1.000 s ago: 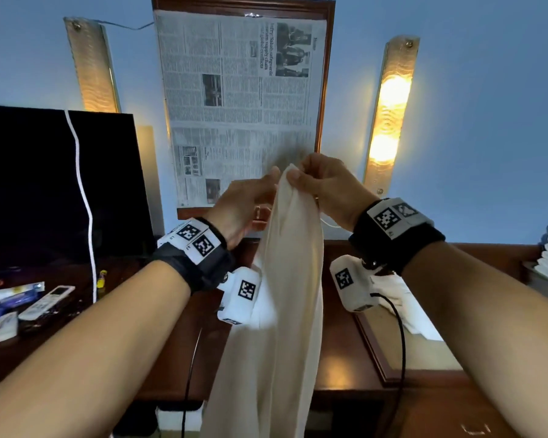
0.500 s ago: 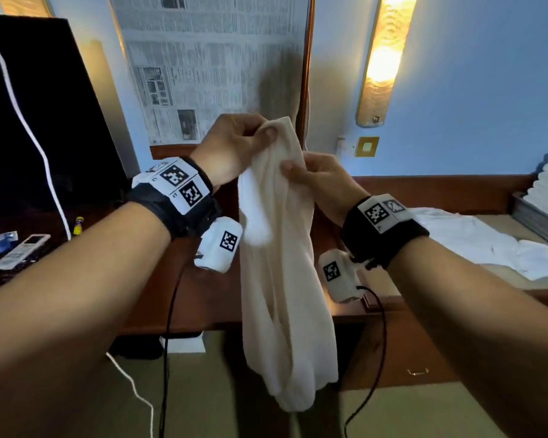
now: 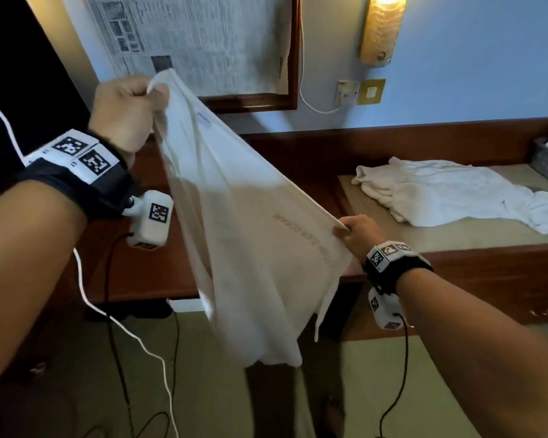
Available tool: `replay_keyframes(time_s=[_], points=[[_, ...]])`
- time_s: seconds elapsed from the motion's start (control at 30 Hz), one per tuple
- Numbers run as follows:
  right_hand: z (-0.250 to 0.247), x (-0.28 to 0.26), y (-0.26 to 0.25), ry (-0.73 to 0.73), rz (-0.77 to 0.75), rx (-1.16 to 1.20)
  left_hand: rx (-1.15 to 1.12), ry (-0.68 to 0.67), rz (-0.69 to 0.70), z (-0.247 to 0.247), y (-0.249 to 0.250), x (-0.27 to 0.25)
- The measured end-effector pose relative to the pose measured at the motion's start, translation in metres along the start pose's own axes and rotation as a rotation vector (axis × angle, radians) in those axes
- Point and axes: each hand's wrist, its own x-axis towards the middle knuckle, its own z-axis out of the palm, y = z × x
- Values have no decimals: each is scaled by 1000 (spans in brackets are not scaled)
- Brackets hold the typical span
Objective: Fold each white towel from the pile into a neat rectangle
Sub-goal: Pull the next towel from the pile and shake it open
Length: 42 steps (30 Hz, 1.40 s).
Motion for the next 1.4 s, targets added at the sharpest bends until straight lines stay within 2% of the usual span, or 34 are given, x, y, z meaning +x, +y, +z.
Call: replay_keyframes(time_s=[0.13,0.23,0.37,0.47,0.53,0.63,0.7,0.77,0.87,1.03,1.17,1.27,1.4], points=[[-4,4,32,-53,83,-280,-53,169,-117,-15,-15,9],[-11,-2,68,-119,213,-425,-112,217,-146,-18,-17,8],[-21,-10,95,-163,339,-502,-109,153,-100,-5,-12,3],[-24,-2,71,-108,298,-516,-10,72,-43,12,-3,-2],[-24,7,32,1,163,-388,87,-34,11,29,4,-8],[-22,9,-56,216,-214,69,189,-211,98,59,16,-21],[-28,-2,-119,211,-396,356,221,-314,169,76,22,-27],[-42,-14,-165,153,-402,565,210,-391,207,86,26,-29],[-57,-15,-189,140,-344,608,172,-424,237,87,29,-29],[-63,-15,-192,216,-321,611,111,-442,263,79,36,-30],[-46,-22,-187,156,-380,622,75,-366,272,70,38,-29],[-10,-30,-147,0,-348,477,45,-321,262,58,38,-27],[41,-43,-62,-290,-183,227,12,-232,222,42,32,-22]])
